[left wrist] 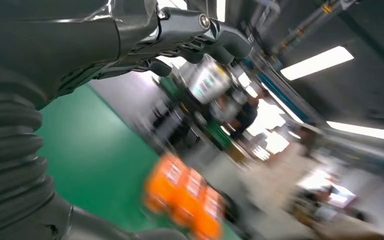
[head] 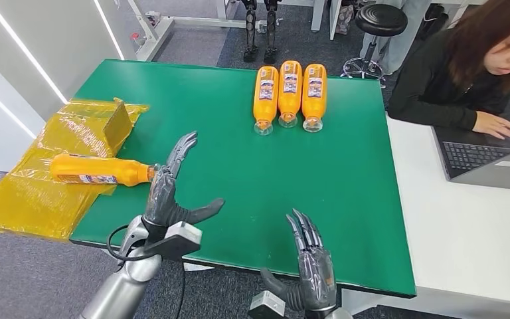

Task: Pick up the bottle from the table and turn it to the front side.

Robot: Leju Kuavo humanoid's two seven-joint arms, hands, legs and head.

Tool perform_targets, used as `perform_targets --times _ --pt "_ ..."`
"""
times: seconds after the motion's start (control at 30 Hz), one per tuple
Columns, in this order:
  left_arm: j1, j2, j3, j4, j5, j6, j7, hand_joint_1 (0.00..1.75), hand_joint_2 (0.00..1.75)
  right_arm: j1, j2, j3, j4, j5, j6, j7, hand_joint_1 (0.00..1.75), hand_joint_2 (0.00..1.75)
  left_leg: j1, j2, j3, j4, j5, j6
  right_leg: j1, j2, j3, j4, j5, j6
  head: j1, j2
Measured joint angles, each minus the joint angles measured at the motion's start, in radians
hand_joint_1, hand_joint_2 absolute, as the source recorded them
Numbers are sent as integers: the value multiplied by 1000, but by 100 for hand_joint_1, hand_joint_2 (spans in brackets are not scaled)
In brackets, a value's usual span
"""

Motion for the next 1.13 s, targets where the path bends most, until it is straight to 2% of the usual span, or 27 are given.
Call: perform_targets --times 0.13,0.17,0.23,0.53,0.7,0.93,1.13 --pt "46 -32 -5 -102 399 -358 -36 0 175 30 0 -14 -28 -44 -2 -24 0 175 0 0 0 0 0 0 0 0 0 0 0 0 0 0" --pt "60 -43 -4 -117 467 -426 -38 0 175 38 0 -19 -40 -54 -5 -28 0 175 0 0 0 0 0 0 0 0 0 0 0 0 0 0" --pt "89 -66 -3 -134 533 -500 -40 0 175 56 0 -30 -66 -59 -14 -26 0 175 0 0 0 0 0 0 0 0 0 0 0 0 0 0" --pt "156 -131 22 -141 569 -531 -40 0 175 128 -6 -84 -198 -24 -29 5 0 175 0 0 0 0 0 0 0 0 0 -1 0 0 0 0" --pt "179 -147 38 -139 558 -538 -40 0 175 196 -3 -140 -305 -11 -30 -42 0 175 0 -1 0 0 0 0 0 -1 0 -1 0 0 0 0" --pt "185 -159 54 -127 539 -528 -40 0 175 311 49 -282 -468 -9 -30 -110 0 175 0 -1 -1 0 -1 1 0 -1 0 -1 -1 1 0 0" --pt "183 -164 66 -121 526 -509 -40 0 175 368 86 -386 -561 -26 -30 -145 0 175 0 -1 0 0 -2 1 0 -1 0 -1 -1 1 0 0"
